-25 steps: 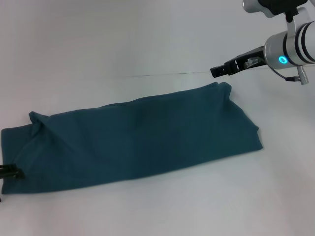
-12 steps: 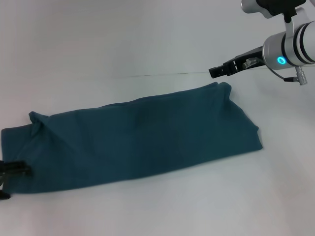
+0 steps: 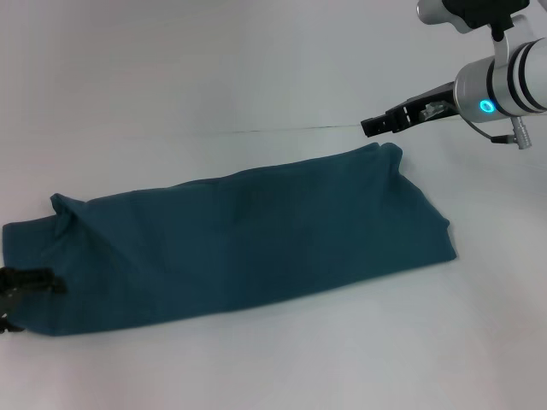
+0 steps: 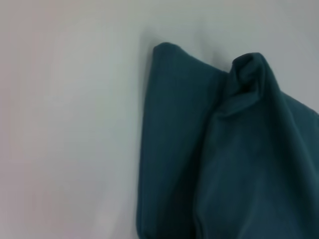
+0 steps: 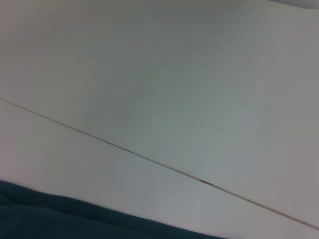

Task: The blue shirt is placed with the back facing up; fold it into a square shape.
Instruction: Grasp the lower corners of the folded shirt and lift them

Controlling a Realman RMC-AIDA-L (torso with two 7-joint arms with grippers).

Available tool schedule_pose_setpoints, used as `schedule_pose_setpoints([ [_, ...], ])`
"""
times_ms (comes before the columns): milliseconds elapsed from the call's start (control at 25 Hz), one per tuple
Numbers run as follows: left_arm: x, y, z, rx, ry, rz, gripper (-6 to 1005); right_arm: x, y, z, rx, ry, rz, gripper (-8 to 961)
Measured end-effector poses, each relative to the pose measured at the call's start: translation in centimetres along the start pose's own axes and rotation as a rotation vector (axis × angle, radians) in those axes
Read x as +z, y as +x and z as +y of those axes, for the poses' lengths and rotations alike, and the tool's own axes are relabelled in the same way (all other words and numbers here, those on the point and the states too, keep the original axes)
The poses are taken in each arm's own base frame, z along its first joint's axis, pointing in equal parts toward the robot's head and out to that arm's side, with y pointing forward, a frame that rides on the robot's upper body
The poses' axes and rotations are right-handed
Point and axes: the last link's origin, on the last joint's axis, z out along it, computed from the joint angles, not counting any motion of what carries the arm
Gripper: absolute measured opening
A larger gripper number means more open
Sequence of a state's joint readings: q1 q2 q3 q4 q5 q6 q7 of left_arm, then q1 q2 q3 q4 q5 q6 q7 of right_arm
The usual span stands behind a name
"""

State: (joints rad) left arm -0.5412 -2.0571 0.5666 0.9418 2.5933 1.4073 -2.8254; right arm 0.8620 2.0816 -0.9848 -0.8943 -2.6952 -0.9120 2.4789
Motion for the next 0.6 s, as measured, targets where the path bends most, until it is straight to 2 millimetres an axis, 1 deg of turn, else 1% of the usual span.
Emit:
schedule_pose_setpoints([
  [240, 0.3, 0.16, 0.28, 0.039, -0.01, 0.013, 866, 0.02, 0.02, 0.06, 0.0, -0.001, 0.0, 929],
  [440, 0.82, 0.1, 0.59, 0.07, -0.017, 0.003, 650, 0.03, -0.04, 0.1, 0.0, -0.002, 0.0, 929],
  [600, 0.86, 0.29, 0.84, 0.082, -0.022, 0.004, 572, 0.03, -0.03, 0.14, 0.0, -0.003, 0.0, 929],
])
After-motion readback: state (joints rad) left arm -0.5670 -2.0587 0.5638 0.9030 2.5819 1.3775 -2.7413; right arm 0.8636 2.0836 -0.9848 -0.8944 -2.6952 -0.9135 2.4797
